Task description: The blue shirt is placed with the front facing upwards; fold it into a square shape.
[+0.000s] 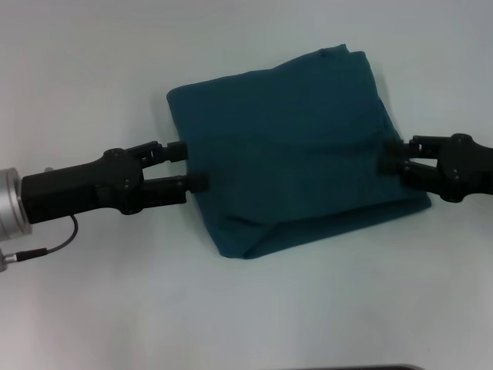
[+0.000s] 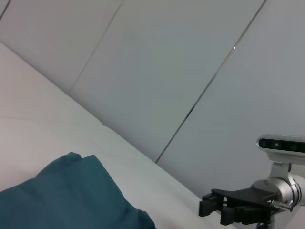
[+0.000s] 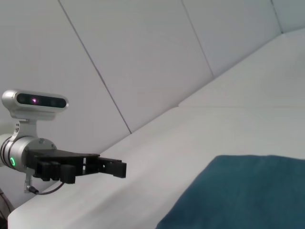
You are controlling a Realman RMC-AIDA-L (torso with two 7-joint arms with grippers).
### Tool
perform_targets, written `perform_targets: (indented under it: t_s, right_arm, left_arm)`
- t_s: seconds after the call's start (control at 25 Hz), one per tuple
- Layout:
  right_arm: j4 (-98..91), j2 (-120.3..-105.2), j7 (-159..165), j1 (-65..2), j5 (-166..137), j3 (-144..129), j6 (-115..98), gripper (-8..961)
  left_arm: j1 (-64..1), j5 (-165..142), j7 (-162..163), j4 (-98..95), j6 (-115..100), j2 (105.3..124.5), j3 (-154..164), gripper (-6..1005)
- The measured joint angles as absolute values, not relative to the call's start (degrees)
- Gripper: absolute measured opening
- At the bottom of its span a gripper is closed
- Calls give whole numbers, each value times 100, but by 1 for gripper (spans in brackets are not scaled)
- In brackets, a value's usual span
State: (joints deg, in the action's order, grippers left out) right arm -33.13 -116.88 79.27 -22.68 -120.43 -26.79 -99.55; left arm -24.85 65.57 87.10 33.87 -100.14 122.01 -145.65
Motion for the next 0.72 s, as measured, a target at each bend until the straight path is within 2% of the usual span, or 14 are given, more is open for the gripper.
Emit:
perform_targets:
  t_s: [0.28,0.44,0.64,0.72]
  right_arm:
    - [-3322,-11670,7889,-2368,-12050,-2681,-9915,372]
    - [-3322,-11668,7884,-2369,-12050,-2682,-9898,618]
    - [-3322,-11660,7883,-2373,-12050,-2779,-9904,820]
    - [-3322,-11660,7884,-2373,-12050,-2806,-9890,857]
  left_arm:
    - [-2459,6558,8722,3376,-10012,12236,-14574,907]
    - [-2460,6558,8738,3373,-10011,12235,-14577,910]
    - [-2457,6549,8746,3368,-10011,12234,-14580,914]
    - [-2455,6537,8741,3366,-10012,12234,-14569,915]
